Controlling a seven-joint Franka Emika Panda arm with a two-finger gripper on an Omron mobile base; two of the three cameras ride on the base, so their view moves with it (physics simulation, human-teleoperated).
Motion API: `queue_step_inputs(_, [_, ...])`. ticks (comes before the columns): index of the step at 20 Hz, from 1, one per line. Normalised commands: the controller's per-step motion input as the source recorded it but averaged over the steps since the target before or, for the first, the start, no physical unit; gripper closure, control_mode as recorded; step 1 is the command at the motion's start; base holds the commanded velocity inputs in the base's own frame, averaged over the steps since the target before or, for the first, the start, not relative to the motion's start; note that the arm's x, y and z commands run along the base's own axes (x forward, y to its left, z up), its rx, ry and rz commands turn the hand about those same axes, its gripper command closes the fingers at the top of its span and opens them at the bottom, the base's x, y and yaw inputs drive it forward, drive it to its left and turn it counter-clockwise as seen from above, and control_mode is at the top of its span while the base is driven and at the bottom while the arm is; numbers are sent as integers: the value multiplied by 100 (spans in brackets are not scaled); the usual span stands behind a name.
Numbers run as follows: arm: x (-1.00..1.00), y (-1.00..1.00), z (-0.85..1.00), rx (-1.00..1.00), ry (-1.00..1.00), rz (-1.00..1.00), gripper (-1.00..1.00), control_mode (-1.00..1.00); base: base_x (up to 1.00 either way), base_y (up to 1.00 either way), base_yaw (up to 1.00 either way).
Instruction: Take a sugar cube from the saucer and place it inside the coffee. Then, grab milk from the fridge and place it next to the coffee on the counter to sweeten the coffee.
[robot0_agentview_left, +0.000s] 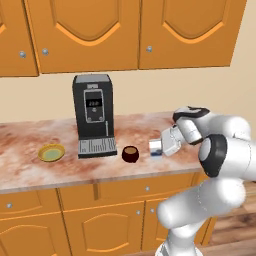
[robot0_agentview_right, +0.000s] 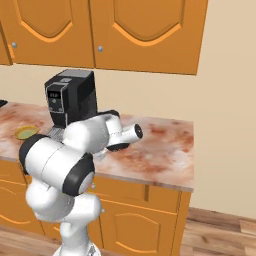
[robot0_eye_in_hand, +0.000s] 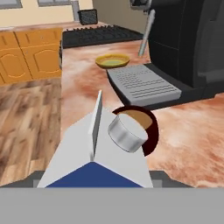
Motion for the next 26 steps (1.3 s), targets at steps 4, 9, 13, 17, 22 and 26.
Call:
queue_step_inputs(4, [51,0,-23,0,0,0,100,-100,0,0,0])
queue_step_inputs(9, [36,0,-15,2,0,0,100,-100,0,0,0])
queue_step_inputs(13, [19,0,-26,4,0,0,100,-100,0,0,0])
queue_step_inputs(17, [13,0,-25,0,0,0,100,-100,0,0,0])
queue_step_inputs(22, [10,0,-2,0,0,0,-100,-100,0,0,0])
queue_step_inputs(26, [2,-1,0,0,0,0,-100,-100,0,0,0])
